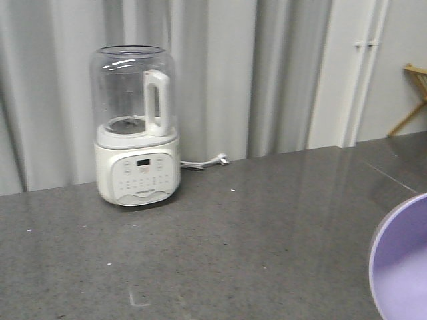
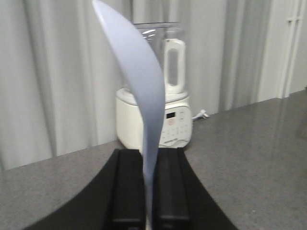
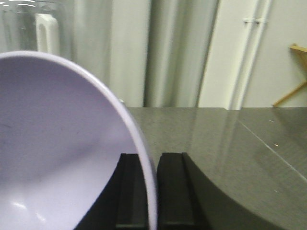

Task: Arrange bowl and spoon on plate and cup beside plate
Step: 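Drive the base, holding spoon and bowl, to the light blue plate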

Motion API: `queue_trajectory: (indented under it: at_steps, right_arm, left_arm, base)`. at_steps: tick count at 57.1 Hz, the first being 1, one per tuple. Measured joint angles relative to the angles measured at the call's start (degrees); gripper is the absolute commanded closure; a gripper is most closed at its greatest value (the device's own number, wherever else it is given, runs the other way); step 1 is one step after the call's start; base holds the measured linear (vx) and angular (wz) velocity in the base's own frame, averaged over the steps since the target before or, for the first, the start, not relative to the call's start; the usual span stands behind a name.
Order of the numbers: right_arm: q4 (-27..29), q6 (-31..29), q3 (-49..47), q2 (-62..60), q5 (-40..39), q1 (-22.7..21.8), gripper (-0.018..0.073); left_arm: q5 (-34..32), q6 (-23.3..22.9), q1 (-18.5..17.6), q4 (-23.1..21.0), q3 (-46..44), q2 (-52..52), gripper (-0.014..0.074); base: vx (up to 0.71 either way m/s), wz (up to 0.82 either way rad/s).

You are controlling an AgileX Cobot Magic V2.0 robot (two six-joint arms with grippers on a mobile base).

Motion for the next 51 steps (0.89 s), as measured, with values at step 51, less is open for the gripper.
queue_trajectory:
  at_steps: [51]
  right_arm:
    - [0.00,0.00,0.00,0.00,0.00,0.00,0.0568]
  left_arm:
    - [0.00,0.00,0.00,0.00,0.00,0.00,0.0603]
  base:
    - [-0.16,-0.61]
